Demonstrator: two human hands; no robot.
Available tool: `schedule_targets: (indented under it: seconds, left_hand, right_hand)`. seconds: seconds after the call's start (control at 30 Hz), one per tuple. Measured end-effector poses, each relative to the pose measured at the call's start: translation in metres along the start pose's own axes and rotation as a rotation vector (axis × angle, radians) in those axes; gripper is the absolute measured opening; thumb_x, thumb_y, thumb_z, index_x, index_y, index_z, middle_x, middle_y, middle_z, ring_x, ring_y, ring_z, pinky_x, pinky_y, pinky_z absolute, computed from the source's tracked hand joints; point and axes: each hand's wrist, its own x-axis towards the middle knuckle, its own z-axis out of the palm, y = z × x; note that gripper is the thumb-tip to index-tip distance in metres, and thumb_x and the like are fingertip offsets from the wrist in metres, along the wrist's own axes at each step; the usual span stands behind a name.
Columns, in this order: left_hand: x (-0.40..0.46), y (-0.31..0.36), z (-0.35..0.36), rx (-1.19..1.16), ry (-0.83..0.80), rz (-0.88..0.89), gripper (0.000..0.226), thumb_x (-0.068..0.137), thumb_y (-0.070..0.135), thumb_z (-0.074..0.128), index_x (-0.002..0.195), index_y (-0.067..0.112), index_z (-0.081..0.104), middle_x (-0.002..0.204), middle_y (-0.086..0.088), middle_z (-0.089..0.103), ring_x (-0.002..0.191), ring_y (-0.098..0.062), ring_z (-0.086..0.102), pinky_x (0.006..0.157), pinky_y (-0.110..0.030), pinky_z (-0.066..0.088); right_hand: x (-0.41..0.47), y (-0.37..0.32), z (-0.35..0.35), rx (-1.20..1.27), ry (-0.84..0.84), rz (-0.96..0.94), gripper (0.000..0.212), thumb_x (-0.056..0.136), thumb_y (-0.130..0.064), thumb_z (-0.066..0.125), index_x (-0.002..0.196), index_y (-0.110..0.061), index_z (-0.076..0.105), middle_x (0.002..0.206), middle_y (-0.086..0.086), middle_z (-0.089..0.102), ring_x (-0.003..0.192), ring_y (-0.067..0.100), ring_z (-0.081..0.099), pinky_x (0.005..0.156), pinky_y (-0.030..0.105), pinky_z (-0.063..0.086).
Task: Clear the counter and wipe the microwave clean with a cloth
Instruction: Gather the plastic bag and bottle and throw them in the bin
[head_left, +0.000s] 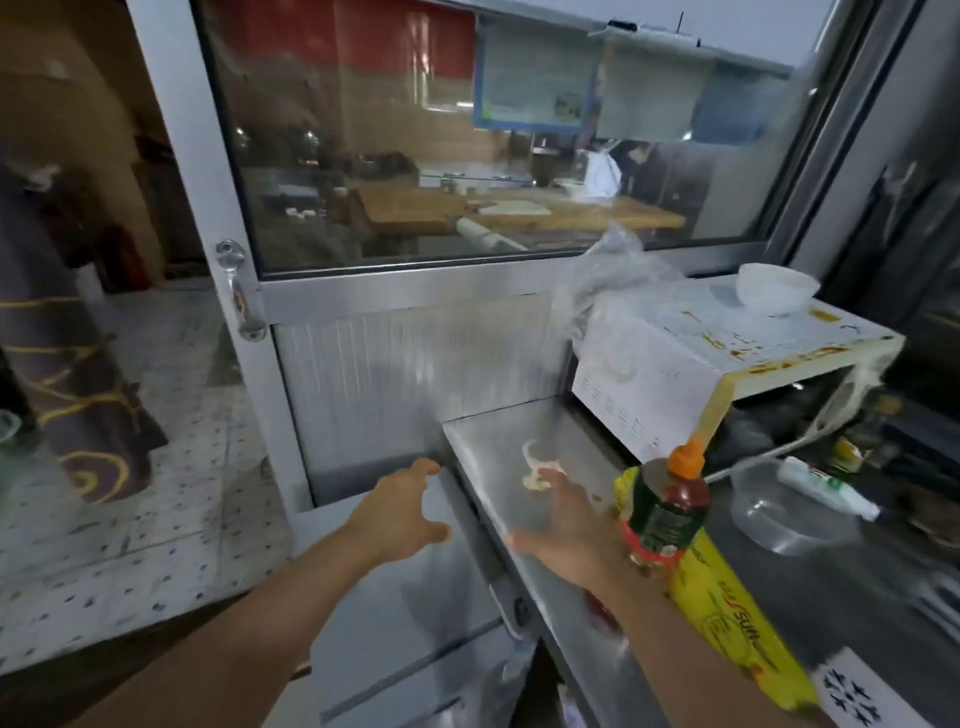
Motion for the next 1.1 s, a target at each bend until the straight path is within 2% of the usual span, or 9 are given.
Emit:
schedule_targets:
  seconds: [0.1, 0.2, 0.33, 0.53, 0.63, 0.7, 0.83, 1.0, 1.1]
  left_hand:
    - [0.030, -0.012, -0.007, -0.004, -0.030, 0.043, 0.082, 0.075, 0.029, 0.076, 0.142, 0.019, 0.030, 0.139, -0.006, 0.044, 0.123, -0.020, 0.046, 0.101, -0.032, 0.041]
    - [0.058, -0.017, -0.008, -0.021, -0.053, 0.089, 0.078, 0.074, 0.030, 0.077, 0.139, 0.022, 0.034, 0.136, -0.003, 0.046, 0.120, -0.019, 0.049, 0.096, -0.031, 0.044]
    - [0.096, -0.022, -0.002, -0.024, -0.107, 0.122, 0.080, 0.073, 0.030, 0.078, 0.139, 0.021, 0.034, 0.138, -0.004, 0.044, 0.123, -0.020, 0.046, 0.099, -0.031, 0.042]
    - [0.153, -0.018, 0.010, 0.007, -0.147, 0.142, 0.079, 0.074, 0.030, 0.077, 0.139, 0.024, 0.033, 0.133, -0.003, 0.048, 0.112, -0.013, 0.051, 0.091, -0.025, 0.042]
    - [0.182, -0.016, 0.019, 0.027, -0.151, 0.136, 0.076, 0.074, 0.030, 0.077, 0.137, 0.027, 0.034, 0.130, -0.001, 0.049, 0.096, -0.012, 0.053, 0.083, -0.024, 0.046]
    - [0.199, -0.018, 0.028, 0.032, -0.162, 0.133, 0.075, 0.073, 0.030, 0.077, 0.135, 0.028, 0.036, 0.132, 0.001, 0.048, 0.103, -0.014, 0.052, 0.084, -0.025, 0.046]
    - [0.227, -0.026, 0.044, 0.022, -0.211, 0.109, 0.073, 0.073, 0.027, 0.077, 0.133, 0.030, 0.037, 0.131, 0.002, 0.048, 0.118, -0.016, 0.049, 0.094, -0.034, 0.047]
    - [0.248, -0.033, 0.055, 0.068, -0.239, 0.105, 0.070, 0.074, 0.028, 0.074, 0.134, 0.031, 0.036, 0.128, 0.003, 0.049, 0.112, -0.014, 0.053, 0.091, -0.031, 0.049]
    - [0.256, -0.035, 0.054, 0.059, -0.251, 0.133, 0.070, 0.075, 0.029, 0.074, 0.134, 0.030, 0.036, 0.132, 0.003, 0.048, 0.115, -0.013, 0.052, 0.094, -0.030, 0.047]
  right_hand:
    - [0.014, -0.003, 0.006, -0.073, 0.052, 0.047, 0.080, 0.080, -0.025, 0.072, 0.144, -0.016, 0.026, 0.143, 0.002, 0.032, 0.133, 0.016, 0.031, 0.103, 0.019, 0.026]
    - [0.031, 0.001, 0.010, -0.044, 0.148, 0.064, 0.069, 0.078, -0.012, 0.072, 0.138, -0.006, 0.037, 0.137, 0.007, 0.044, 0.129, 0.021, 0.042, 0.106, 0.027, 0.034]
    - [0.055, 0.012, 0.015, -0.015, 0.180, 0.152, 0.076, 0.080, -0.015, 0.072, 0.143, -0.012, 0.030, 0.139, 0.005, 0.042, 0.128, 0.022, 0.042, 0.102, 0.026, 0.033]
    - [0.118, 0.046, 0.016, -0.040, 0.203, 0.149, 0.053, 0.072, -0.011, 0.077, 0.117, -0.002, 0.052, 0.103, 0.014, 0.062, 0.090, 0.022, 0.061, 0.065, 0.013, 0.041]
    - [0.149, 0.068, 0.022, -0.042, 0.220, 0.203, 0.053, 0.073, -0.011, 0.074, 0.120, -0.006, 0.050, 0.109, 0.008, 0.056, 0.095, 0.022, 0.058, 0.074, 0.025, 0.048]
    - [0.167, 0.083, 0.027, -0.087, 0.226, 0.252, 0.059, 0.075, -0.015, 0.073, 0.127, -0.008, 0.047, 0.116, 0.008, 0.052, 0.104, 0.024, 0.055, 0.086, 0.033, 0.049]
    - [0.197, 0.110, 0.044, -0.197, 0.172, 0.356, 0.074, 0.081, -0.024, 0.068, 0.143, -0.016, 0.030, 0.141, 0.011, 0.033, 0.127, 0.026, 0.037, 0.106, 0.033, 0.034]
    - [0.214, 0.128, 0.061, -0.347, 0.186, 0.300, 0.046, 0.085, -0.020, 0.054, 0.131, -0.019, 0.047, 0.141, 0.006, 0.040, 0.129, 0.021, 0.036, 0.106, 0.026, 0.027]
    - [0.216, 0.135, 0.066, -0.272, 0.254, 0.287, 0.024, 0.083, -0.007, 0.060, 0.105, -0.007, 0.067, 0.129, 0.014, 0.056, 0.125, 0.023, 0.047, 0.101, 0.025, 0.034]
